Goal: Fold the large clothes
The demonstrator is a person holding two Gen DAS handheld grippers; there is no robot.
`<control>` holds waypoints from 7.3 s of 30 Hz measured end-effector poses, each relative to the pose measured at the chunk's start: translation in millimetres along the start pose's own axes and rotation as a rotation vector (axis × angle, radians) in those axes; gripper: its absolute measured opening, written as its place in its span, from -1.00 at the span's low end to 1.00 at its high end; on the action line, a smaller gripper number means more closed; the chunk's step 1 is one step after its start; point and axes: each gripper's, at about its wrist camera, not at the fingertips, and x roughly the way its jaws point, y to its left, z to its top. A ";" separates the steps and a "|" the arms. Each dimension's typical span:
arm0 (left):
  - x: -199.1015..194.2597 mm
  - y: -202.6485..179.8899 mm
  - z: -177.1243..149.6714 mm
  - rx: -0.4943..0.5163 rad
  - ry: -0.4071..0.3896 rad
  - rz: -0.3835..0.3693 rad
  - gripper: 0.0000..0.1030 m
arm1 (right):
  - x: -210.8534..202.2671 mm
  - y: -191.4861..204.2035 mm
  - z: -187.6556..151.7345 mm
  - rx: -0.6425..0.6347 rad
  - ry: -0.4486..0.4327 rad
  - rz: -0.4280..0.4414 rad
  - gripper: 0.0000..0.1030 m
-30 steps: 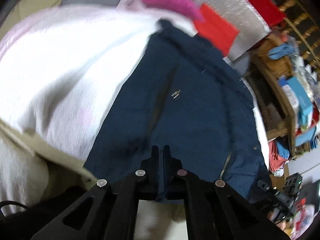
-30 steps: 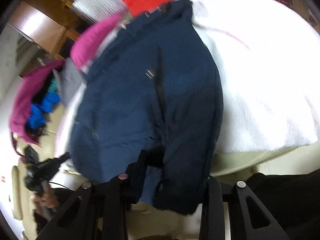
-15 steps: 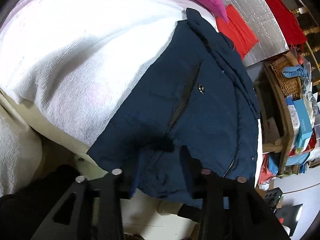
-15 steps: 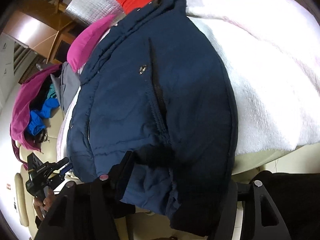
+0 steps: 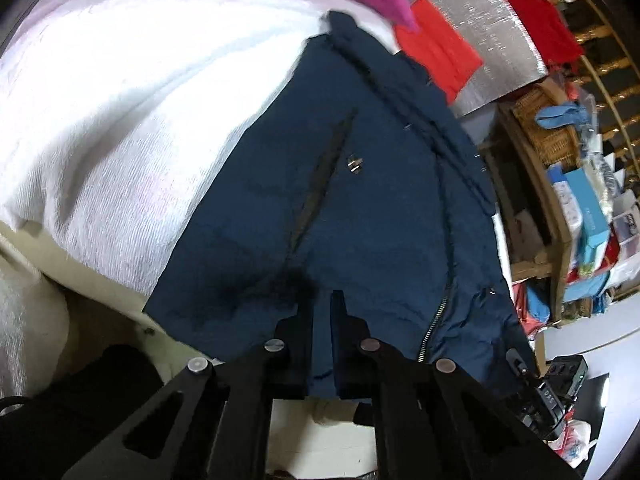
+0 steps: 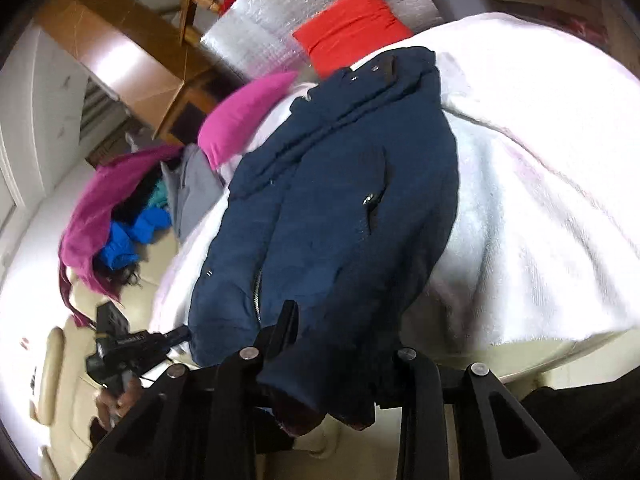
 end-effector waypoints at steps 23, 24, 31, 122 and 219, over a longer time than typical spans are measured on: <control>-6.6 33.7 8.6 -0.124 -0.064 0.164 0.27 | 37.0 -28.1 -9.4 0.187 0.111 -0.066 0.13; -7.7 33.5 8.6 -0.120 -0.066 0.166 0.18 | 36.9 -27.8 -9.5 0.183 0.109 -0.068 0.13; -9.2 31.8 8.1 -0.107 -0.065 0.134 -0.30 | 37.6 -22.2 -10.1 0.142 0.090 -0.100 0.13; 59.6 -75.9 372.2 -0.197 -0.387 -0.192 0.73 | 169.0 -114.8 414.8 0.480 -0.307 0.147 0.50; 17.0 -60.1 123.7 -0.154 -0.283 0.200 -0.62 | 82.5 -22.8 169.9 0.170 -0.184 -0.200 -0.31</control>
